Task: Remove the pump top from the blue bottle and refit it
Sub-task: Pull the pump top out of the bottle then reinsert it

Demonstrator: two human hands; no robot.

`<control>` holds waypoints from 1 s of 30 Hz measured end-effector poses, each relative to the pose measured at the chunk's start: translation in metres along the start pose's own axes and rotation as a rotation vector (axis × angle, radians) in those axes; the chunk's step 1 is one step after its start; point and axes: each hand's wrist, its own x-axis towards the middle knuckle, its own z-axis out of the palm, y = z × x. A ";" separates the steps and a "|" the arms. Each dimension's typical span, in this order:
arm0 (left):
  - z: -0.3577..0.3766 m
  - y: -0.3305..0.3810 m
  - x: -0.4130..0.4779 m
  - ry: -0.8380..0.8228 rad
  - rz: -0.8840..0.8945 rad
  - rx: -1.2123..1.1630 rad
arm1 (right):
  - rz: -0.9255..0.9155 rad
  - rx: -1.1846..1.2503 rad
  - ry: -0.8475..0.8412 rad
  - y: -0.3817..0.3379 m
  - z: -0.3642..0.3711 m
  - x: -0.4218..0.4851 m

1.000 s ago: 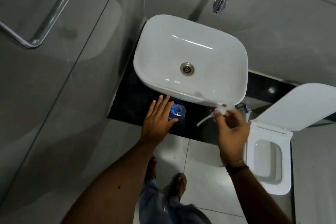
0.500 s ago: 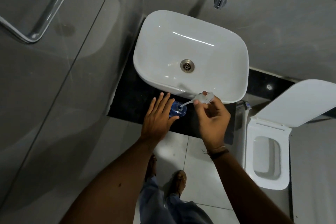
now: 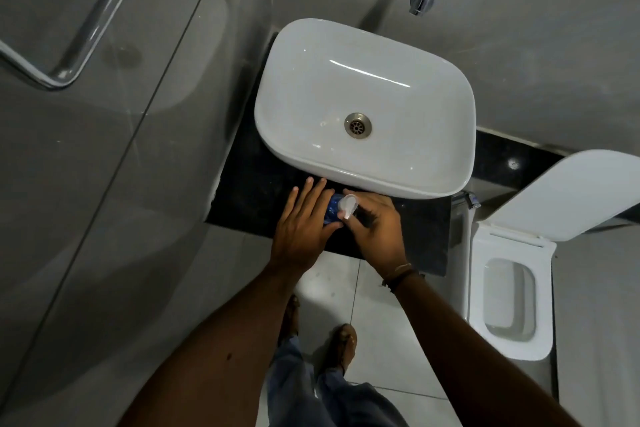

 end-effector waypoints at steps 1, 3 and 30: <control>0.001 -0.001 0.000 0.003 0.005 0.003 | 0.002 -0.017 -0.017 0.002 0.000 0.002; 0.001 -0.001 0.000 0.010 0.009 0.010 | -0.002 -0.040 -0.042 0.004 0.000 0.007; -0.009 0.004 0.001 -0.074 -0.035 -0.046 | 0.060 0.135 -0.081 0.009 -0.004 -0.007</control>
